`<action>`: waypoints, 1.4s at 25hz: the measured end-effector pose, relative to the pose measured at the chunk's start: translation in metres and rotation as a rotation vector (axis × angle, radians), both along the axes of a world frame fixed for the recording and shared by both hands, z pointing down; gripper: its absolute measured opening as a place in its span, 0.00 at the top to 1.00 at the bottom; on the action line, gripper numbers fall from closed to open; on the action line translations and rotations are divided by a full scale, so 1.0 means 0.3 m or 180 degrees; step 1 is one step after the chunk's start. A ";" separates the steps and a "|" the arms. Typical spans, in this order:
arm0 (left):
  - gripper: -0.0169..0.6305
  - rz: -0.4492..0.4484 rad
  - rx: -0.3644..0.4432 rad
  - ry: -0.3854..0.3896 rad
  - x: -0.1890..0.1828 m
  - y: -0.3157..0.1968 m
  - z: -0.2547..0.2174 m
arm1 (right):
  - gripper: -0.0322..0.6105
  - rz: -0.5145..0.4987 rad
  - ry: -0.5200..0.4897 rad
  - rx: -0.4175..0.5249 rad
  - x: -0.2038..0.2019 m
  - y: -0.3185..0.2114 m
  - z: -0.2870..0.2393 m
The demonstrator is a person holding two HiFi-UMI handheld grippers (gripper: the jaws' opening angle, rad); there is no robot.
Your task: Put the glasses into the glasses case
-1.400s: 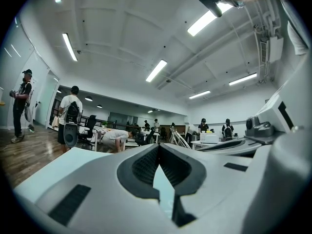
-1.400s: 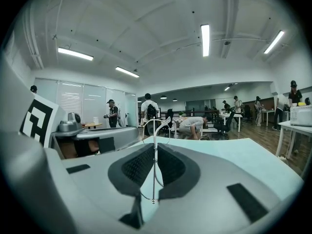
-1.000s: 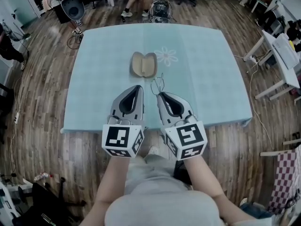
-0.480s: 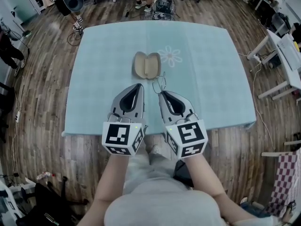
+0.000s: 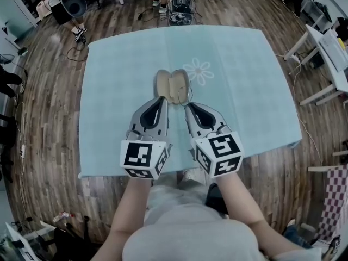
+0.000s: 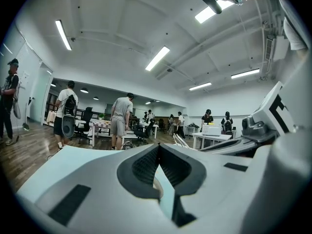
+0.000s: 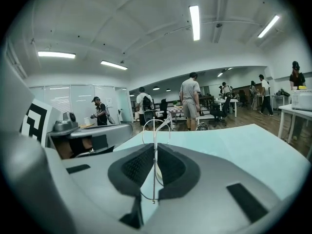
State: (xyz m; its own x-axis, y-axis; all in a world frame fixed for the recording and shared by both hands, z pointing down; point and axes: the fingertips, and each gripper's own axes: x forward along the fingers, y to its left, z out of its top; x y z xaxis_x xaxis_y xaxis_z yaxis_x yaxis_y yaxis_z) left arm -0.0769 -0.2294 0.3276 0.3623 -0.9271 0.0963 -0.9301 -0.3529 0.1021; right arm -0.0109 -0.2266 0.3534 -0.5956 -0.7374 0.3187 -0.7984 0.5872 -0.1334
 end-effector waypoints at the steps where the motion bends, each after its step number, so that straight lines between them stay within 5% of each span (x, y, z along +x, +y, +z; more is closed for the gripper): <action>1: 0.96 0.0020 -0.0003 -0.0005 -0.007 -0.021 0.002 | 0.91 0.0009 -0.0008 -0.0033 -0.012 -0.018 0.009; 11: 0.96 0.0228 -0.0124 0.0051 -0.067 -0.204 0.081 | 0.91 0.0201 0.0134 -0.0234 -0.109 -0.201 0.106; 35: 0.96 0.0316 -0.0619 0.0247 -0.103 -0.435 0.349 | 0.91 0.0565 0.0374 -0.1033 -0.094 -0.463 0.458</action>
State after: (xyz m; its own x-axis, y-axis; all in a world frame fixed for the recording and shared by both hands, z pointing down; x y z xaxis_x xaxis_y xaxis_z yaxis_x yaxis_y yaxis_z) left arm -0.1077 -0.3600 0.4324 0.4641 -0.8532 0.2380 -0.8785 -0.4090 0.2470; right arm -0.0392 -0.3654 0.4908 -0.4133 -0.6751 0.6111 -0.9047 0.3808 -0.1911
